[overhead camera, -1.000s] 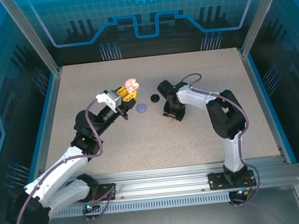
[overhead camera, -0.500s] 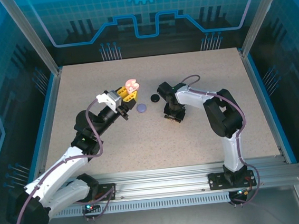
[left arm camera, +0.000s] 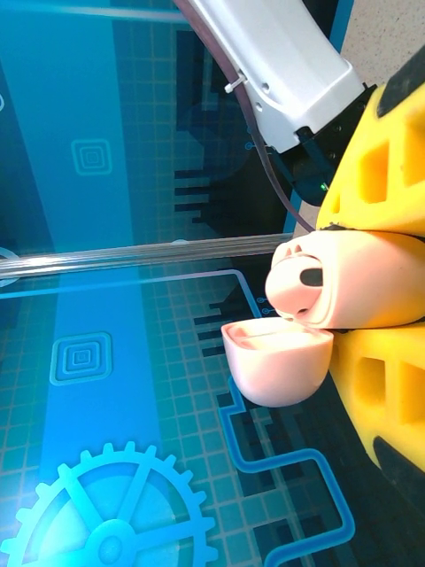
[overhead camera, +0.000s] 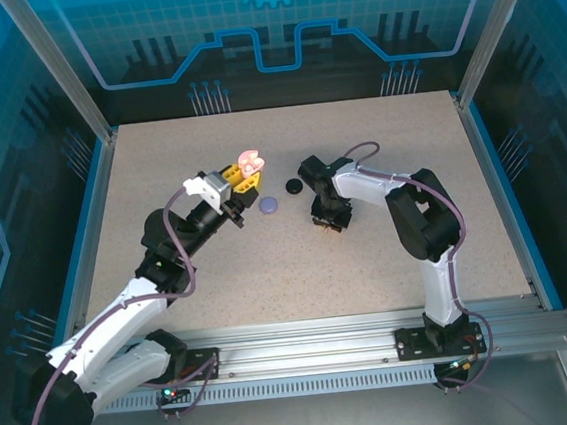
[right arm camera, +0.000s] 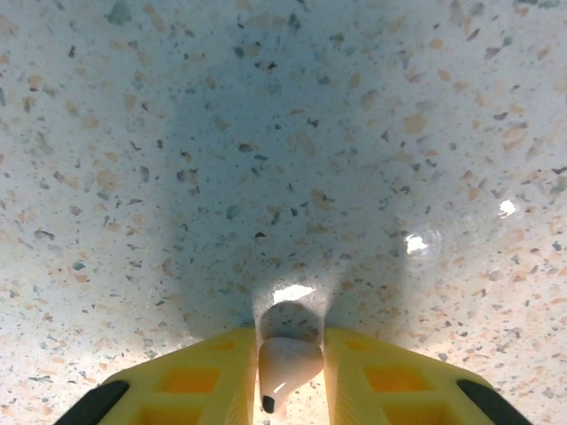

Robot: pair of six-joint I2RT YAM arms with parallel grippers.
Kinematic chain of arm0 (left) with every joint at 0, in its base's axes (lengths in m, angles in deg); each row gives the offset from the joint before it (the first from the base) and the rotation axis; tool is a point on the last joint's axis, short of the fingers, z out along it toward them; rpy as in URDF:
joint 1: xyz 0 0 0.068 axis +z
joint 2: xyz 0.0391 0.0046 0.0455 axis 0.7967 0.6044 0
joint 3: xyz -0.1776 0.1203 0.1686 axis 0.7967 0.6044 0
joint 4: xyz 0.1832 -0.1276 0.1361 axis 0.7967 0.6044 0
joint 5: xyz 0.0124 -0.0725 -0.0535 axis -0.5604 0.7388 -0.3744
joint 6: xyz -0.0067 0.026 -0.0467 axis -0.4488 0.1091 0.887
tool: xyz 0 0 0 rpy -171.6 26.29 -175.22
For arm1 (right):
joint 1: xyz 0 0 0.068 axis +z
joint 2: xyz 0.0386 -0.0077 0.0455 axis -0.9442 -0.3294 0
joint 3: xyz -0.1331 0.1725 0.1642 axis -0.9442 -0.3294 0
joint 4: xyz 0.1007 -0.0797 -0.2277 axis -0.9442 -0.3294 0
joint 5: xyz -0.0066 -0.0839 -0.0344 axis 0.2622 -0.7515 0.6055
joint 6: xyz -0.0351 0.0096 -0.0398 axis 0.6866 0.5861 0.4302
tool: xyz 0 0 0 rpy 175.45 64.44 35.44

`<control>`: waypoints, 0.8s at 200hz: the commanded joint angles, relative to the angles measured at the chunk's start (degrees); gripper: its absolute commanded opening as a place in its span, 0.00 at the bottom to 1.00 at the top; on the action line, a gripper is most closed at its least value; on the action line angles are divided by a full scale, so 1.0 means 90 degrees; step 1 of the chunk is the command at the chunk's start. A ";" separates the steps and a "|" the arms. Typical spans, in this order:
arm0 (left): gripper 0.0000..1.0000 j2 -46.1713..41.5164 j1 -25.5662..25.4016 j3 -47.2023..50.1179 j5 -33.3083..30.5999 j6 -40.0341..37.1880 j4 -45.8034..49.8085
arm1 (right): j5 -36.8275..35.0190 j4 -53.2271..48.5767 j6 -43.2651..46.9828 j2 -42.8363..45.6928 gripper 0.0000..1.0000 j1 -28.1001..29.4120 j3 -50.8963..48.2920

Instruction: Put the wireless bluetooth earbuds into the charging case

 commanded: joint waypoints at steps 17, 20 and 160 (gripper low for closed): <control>0.00 0.0037 -0.0023 -0.0052 -0.0017 0.0077 -0.0217 | -0.0171 0.0032 0.0139 -0.0012 0.22 0.0023 -0.0052; 0.00 0.0036 -0.0022 -0.0054 -0.0014 0.0077 -0.0208 | -0.0198 0.0032 0.0164 -0.0002 0.22 0.0028 -0.0053; 0.00 -0.0003 -0.0028 -0.0108 0.0064 0.0187 -0.0192 | -0.0683 0.1137 0.1550 0.2164 0.18 0.0183 -0.0732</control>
